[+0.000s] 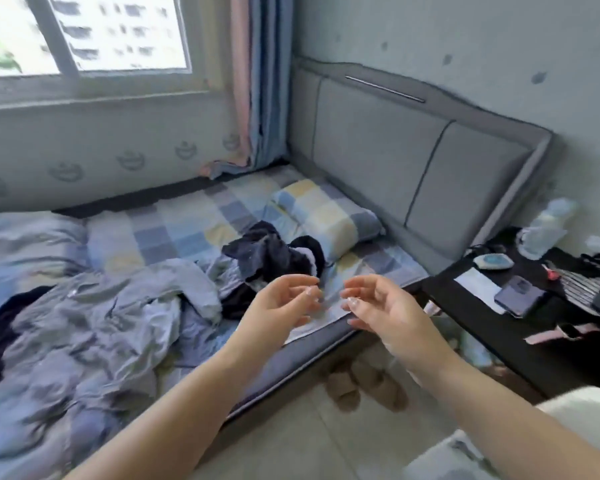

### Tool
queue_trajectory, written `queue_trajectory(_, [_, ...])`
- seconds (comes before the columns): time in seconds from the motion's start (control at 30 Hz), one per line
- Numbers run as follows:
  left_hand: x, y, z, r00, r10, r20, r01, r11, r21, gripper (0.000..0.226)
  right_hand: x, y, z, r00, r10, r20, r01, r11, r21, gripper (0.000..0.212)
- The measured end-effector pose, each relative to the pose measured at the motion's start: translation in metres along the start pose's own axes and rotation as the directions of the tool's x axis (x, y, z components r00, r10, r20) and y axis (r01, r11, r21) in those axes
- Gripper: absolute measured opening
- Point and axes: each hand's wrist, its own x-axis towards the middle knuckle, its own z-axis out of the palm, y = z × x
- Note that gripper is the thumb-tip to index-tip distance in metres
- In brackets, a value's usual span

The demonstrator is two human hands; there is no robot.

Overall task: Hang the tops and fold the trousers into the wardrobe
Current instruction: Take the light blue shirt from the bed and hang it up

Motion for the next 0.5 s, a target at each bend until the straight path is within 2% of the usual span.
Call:
queue_trajectory(0.13, [-0.016, -0.014, -0.078, 0.972, -0.040, -0.231, 0.035, 0.999, -0.026, 0.014, 0.043, 0.001, 0.072, 0.974, 0.016, 0.224, -0.017, 1.000, 0.003, 0.020])
queue_trajectory(0.27, [-0.023, -0.027, -0.134, 0.925, -0.075, -0.372, 0.061, 0.997, -0.048, 0.018, 0.083, 0.004, 0.124, 0.926, 0.043, 0.375, -0.043, 0.999, -0.007, 0.018])
queue_trajectory(0.37, [-0.017, -0.036, -0.169, 0.870, -0.109, -0.480, 0.072, 0.993, -0.096, 0.022, 0.119, 0.014, 0.162, 0.877, 0.067, 0.475, -0.060, 0.998, -0.030, 0.019])
queue_trajectory(0.5, [0.001, -0.044, -0.215, 0.771, -0.167, -0.614, 0.095, 0.984, -0.149, 0.013, 0.174, 0.025, 0.206, 0.809, 0.106, 0.578, -0.094, 0.994, -0.050, 0.018])
